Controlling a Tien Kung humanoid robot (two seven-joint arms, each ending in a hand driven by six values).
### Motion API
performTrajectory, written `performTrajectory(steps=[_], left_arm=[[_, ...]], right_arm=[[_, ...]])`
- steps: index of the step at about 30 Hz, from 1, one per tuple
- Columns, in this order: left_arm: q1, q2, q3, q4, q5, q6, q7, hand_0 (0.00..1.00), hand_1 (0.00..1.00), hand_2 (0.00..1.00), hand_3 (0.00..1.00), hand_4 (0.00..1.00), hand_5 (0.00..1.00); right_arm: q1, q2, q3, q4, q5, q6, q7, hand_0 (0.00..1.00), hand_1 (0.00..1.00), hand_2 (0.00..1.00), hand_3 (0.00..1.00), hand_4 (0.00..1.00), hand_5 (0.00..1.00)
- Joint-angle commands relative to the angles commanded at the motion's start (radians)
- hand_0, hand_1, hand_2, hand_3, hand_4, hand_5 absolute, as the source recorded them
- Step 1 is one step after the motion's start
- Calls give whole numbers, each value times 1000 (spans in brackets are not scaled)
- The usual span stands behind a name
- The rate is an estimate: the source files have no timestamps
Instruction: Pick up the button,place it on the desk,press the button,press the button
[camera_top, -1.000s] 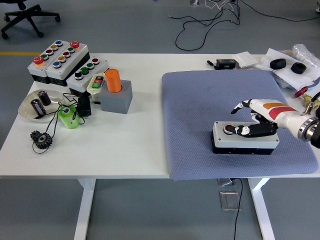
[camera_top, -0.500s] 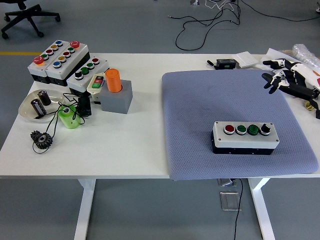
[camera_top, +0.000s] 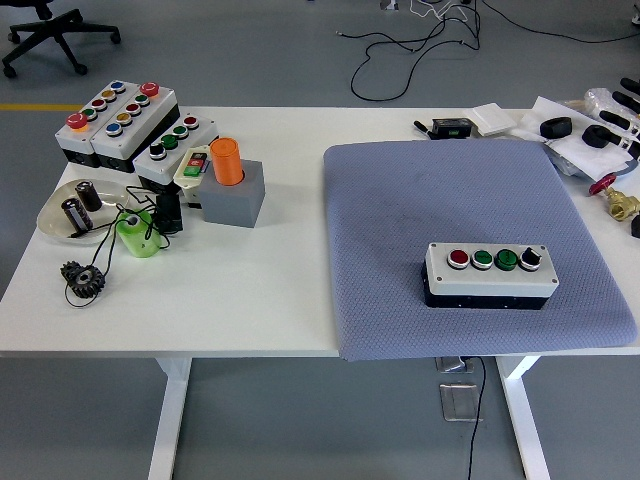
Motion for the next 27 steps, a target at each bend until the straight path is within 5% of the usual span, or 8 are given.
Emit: performTrajectory(steps=[5, 12, 23, 27], left_arm=[[1, -1, 4, 0, -5, 0, 0, 599, 521, 494, 450, 275, 974], [7, -3, 16, 0, -6, -2, 2, 598, 520, 496, 453, 274, 973], [13, -6, 38, -1, -13, -4, 3, 598, 520, 501, 460, 272, 973], [16, -7, 41, -2, -14, -4, 2, 598, 520, 501, 460, 272, 973]], right_arm=[[1, 2, 14, -38, 172, 4, -4, 824, 805, 848, 846, 788, 728], [-3, 17, 12, -84, 183, -17, -89, 787, 773, 830, 846, 757, 754], [-23, 12, 33, -85, 188, 36, -81, 773, 756, 815, 824, 746, 735], [-31, 14, 51, -86, 192, 60, -25, 773, 756, 815, 824, 746, 735]])
